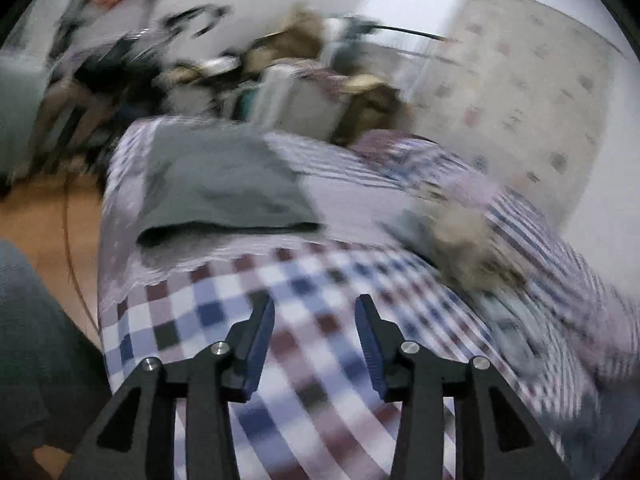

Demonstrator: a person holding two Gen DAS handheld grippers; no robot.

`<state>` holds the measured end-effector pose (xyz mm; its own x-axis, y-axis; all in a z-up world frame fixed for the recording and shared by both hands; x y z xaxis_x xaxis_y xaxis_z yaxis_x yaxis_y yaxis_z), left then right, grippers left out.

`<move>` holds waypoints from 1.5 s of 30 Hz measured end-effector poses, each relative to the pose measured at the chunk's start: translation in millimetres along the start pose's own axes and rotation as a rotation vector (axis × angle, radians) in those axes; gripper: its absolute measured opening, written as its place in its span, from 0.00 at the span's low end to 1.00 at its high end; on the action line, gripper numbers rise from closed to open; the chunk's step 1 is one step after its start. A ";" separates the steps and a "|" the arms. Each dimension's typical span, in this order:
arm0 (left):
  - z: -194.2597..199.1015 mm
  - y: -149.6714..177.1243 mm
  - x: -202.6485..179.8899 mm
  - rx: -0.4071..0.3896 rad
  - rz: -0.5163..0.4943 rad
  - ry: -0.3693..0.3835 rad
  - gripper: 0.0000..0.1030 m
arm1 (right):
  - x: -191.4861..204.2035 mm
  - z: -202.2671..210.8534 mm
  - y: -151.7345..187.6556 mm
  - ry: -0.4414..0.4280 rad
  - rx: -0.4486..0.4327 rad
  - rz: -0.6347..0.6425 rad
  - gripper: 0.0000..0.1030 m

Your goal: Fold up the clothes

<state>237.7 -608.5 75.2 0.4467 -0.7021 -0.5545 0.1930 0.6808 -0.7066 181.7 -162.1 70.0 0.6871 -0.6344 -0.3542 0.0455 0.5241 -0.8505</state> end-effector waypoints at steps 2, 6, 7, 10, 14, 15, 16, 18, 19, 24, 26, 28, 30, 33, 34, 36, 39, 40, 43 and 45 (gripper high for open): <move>13.3 12.5 -45.8 0.000 -0.130 0.027 0.85 | -29.8 26.7 5.2 0.046 -0.009 -0.075 0.48; 25.2 50.7 -158.8 0.021 -0.315 0.181 0.87 | -88.9 72.5 16.1 0.135 -0.032 -0.207 0.62; 24.0 63.6 -190.4 0.033 -0.358 0.213 0.89 | -103.2 83.1 19.1 0.156 -0.036 -0.238 0.68; 14.4 98.2 -266.0 0.089 -0.444 0.286 0.90 | -145.4 111.0 27.5 0.216 -0.045 -0.313 0.79; 7.1 150.0 -367.0 0.177 -0.499 0.393 0.90 | -199.8 148.2 40.7 0.308 -0.061 -0.397 0.88; 6.7 161.6 -390.1 0.193 -0.507 0.422 0.90 | -211.7 155.4 45.5 0.324 -0.065 -0.420 0.94; 7.9 175.3 -412.2 0.207 -0.520 0.451 0.90 | -225.1 160.3 54.1 0.342 -0.057 -0.451 0.98; 7.4 205.0 -452.8 0.239 -0.561 0.482 0.91 | -254.0 169.2 74.2 0.382 -0.034 -0.522 0.98; 5.8 221.4 -470.1 0.258 -0.582 0.482 0.91 | -264.5 170.8 82.4 0.399 -0.021 -0.548 0.98; -10.6 291.1 -523.5 0.330 -0.662 0.483 0.91 | -324.2 174.5 144.8 0.468 0.049 -0.775 0.99; -22.1 315.1 -533.4 0.336 -0.711 0.441 0.91 | -335.8 164.7 166.7 0.464 0.092 -0.846 0.99; -37.7 336.2 -535.4 0.340 -0.742 0.400 0.91 | -346.2 153.7 188.4 0.457 0.139 -0.913 0.99; -50.6 350.6 -530.4 0.341 -0.752 0.363 0.91 | -352.9 135.3 206.2 0.467 0.240 -0.943 0.99; -78.6 369.6 -526.0 0.349 -0.752 0.311 0.91 | -357.7 114.8 216.0 0.470 0.318 -0.933 0.99; -86.8 375.0 -524.8 0.349 -0.751 0.296 0.91 | -358.4 110.1 216.6 0.467 0.317 -0.925 0.99; -99.1 381.8 -523.4 0.345 -0.743 0.277 0.91 | -357.9 102.2 217.9 0.467 0.330 -0.903 0.99; -112.7 390.1 -519.7 0.344 -0.737 0.255 0.91 | -355.2 85.3 221.3 0.468 0.363 -0.870 0.99; -115.0 391.7 -518.4 0.348 -0.736 0.249 0.91 | -354.4 79.3 223.0 0.472 0.377 -0.862 0.99; -124.7 399.5 -511.6 0.375 -0.723 0.216 0.91 | -351.7 62.3 228.1 0.477 0.415 -0.843 0.99; -128.2 403.7 -509.6 0.382 -0.728 0.198 0.91 | -349.8 53.9 232.3 0.473 0.432 -0.845 0.99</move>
<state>-24.0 -2.6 16.1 -0.0577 -0.9922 -0.1104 0.6715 0.0433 -0.7398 -9.0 212.1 17.3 -0.0355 -0.9950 0.0932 0.6944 -0.0916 -0.7137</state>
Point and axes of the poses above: each gripper's, at about its wrist camera, not at the fingertips, and z roughly against the way its jaws point, x to its left, y to its underside, the point moved 4 cm from there along -z, roughly the way its jaws point, and after that the axes turned 6 degrees about -x, right-handed, at the moved point
